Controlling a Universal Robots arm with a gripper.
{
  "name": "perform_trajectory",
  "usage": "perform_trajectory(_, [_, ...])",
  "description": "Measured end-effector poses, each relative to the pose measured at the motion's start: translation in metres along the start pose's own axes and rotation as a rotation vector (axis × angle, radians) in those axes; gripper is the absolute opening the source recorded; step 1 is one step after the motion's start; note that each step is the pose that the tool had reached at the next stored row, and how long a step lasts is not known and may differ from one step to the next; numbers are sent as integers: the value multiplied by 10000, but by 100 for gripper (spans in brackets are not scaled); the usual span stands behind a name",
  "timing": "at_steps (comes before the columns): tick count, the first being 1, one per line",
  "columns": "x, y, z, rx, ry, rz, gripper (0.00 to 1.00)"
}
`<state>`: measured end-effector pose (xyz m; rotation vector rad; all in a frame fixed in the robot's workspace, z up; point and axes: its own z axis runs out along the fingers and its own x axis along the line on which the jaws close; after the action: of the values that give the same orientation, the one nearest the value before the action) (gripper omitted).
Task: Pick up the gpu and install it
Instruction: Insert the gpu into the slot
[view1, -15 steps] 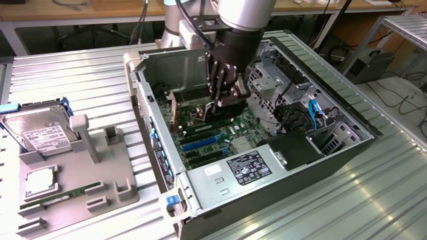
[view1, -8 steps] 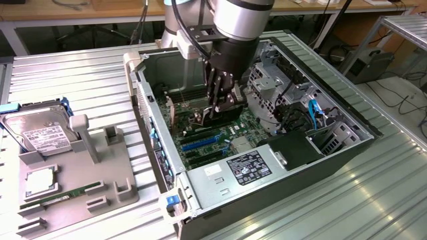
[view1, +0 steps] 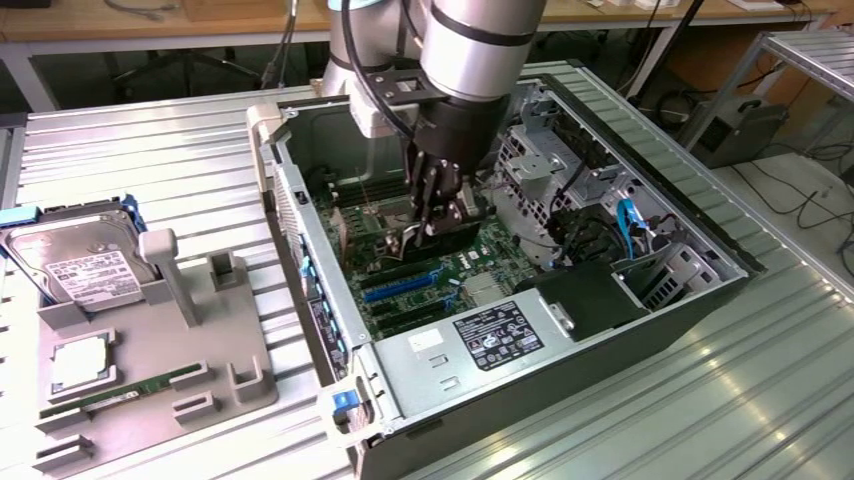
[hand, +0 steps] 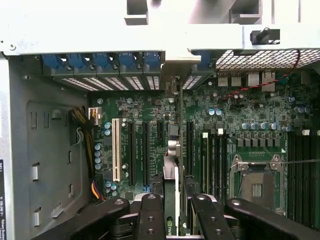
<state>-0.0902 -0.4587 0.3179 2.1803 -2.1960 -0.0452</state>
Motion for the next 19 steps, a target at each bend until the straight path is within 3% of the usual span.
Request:
perform_trajectory(4, [-2,3,128,15,0,-22,26])
perform_trajectory(6, [-3,1,214,13,-147,-29,26])
perform_trajectory(8, [6,-2,261,11,-246,-37,26])
perform_trajectory(9, [17,-3,285,-2,-274,-60,26])
perform_trajectory(11, [27,-5,344,-48,-436,-214,26])
perform_trajectory(12, [27,-5,366,-79,-481,-269,26])
perform_trajectory(13, [28,-6,384,-105,-479,-298,26])
perform_trajectory(19, [27,-10,448,-112,-476,-307,26])
